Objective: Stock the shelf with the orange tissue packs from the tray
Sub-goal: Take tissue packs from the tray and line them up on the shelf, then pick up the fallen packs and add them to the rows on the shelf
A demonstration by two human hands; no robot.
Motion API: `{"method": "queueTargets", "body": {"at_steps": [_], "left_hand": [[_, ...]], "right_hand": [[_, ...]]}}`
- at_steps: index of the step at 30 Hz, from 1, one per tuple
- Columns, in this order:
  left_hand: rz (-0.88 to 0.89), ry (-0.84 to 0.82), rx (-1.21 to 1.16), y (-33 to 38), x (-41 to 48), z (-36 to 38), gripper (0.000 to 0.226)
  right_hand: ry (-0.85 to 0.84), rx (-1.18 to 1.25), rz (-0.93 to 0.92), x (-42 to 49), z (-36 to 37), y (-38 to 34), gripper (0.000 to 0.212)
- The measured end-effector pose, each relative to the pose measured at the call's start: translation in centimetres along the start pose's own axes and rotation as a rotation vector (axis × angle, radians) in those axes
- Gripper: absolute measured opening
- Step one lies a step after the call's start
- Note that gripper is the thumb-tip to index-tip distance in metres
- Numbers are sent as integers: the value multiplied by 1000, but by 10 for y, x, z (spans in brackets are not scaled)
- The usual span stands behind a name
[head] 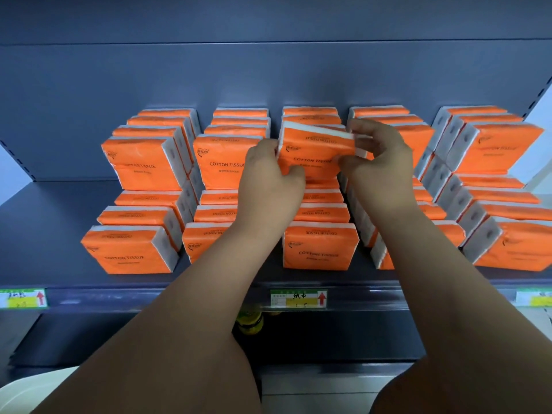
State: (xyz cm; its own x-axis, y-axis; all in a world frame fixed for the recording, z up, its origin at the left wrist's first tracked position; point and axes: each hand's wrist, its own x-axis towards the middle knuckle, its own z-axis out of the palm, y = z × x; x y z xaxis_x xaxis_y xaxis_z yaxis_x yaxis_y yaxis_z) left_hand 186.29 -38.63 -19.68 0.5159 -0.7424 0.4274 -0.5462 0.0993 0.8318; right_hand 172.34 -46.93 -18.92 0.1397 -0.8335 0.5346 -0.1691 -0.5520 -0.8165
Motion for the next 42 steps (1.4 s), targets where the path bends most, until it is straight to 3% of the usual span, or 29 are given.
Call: {"method": "queueTargets", "body": {"at_steps": [10, 21, 31, 38, 42], "left_hand": [[-103, -87, -63, -3, 1, -2, 22], [-254, -197, -213, 2, 1, 4, 33], [-80, -171, 96, -4, -10, 4, 19], [30, -17, 135, 14, -38, -11, 6], [47, -81, 81, 25, -57, -16, 42]], "right_hand": [[71, -86, 61, 3, 6, 11, 41], [59, -136, 89, 3, 15, 27, 47], [45, -118, 82, -1, 6, 20, 43], [144, -155, 96, -17, -14, 5, 30], [129, -205, 87, -35, -40, -3, 37]]}}
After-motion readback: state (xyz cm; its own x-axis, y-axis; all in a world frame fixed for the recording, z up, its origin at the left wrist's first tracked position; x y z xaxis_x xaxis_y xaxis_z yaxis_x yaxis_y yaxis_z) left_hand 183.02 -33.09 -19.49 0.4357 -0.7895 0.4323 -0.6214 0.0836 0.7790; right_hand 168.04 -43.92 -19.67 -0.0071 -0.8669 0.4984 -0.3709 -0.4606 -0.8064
